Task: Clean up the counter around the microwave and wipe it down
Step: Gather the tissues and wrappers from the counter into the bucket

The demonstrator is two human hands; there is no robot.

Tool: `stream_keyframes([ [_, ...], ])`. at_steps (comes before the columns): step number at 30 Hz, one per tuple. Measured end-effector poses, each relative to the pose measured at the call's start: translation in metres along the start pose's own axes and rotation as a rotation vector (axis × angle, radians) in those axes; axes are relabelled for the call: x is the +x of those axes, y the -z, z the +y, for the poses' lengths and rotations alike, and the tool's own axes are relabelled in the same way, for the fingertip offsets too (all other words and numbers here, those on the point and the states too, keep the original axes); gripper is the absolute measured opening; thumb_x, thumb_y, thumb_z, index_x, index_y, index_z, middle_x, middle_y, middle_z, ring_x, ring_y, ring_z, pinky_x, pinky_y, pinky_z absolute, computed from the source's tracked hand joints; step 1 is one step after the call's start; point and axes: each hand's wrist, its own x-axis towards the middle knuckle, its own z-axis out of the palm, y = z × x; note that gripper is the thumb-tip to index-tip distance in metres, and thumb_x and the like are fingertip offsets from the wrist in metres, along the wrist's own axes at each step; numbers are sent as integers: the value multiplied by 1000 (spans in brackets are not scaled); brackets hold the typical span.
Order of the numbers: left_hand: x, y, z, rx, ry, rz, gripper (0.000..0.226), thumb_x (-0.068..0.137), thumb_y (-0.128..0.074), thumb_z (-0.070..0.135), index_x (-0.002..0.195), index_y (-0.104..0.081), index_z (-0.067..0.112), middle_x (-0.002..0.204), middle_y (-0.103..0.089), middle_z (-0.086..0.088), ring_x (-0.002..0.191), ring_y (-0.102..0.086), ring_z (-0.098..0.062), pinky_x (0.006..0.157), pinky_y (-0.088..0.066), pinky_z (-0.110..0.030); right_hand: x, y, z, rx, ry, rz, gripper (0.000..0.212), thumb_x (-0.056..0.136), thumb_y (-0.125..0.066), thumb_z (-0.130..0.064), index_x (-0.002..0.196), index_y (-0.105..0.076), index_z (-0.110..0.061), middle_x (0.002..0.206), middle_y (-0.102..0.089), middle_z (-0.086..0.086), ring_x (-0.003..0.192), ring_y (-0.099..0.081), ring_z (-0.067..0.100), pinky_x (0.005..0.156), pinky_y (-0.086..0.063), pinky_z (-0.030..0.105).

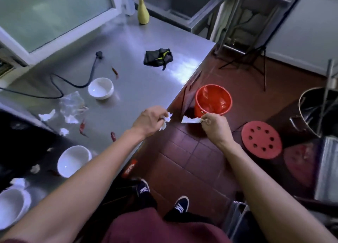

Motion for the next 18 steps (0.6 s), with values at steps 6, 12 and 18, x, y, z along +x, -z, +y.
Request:
stream_keyframes([
  [6, 83, -34, -3, -72, -34, -57, 18, 79, -66, -1, 93, -73, 7, 92, -70, -7, 83, -65, -27, 73, -41, -22, 56, 12, 31, -34, -85, 0, 18, 85, -63, -5, 93, -77, -12, 90, -74, 7, 85, -67, 24, 74, -48, 27],
  [12, 172, -64, -17, -177, -63, -121, 21, 81, -63, 2, 98, -72, 11, 94, -69, -4, 83, -62, -17, 75, -44, -23, 118, 22, 57, -111, -172, 6, 18, 82, -65, -5, 93, -77, -13, 90, -74, 9, 86, -68, 29, 76, -53, 35],
  [18, 254, -89, -11, -184, -149, -234, 20, 81, -66, 3, 98, -74, 11, 98, -71, -4, 88, -66, -21, 79, -47, -24, 164, 41, 87, -86, -293, 26, 19, 82, -61, -6, 90, -76, -15, 88, -72, 6, 84, -65, 24, 71, -43, 27],
])
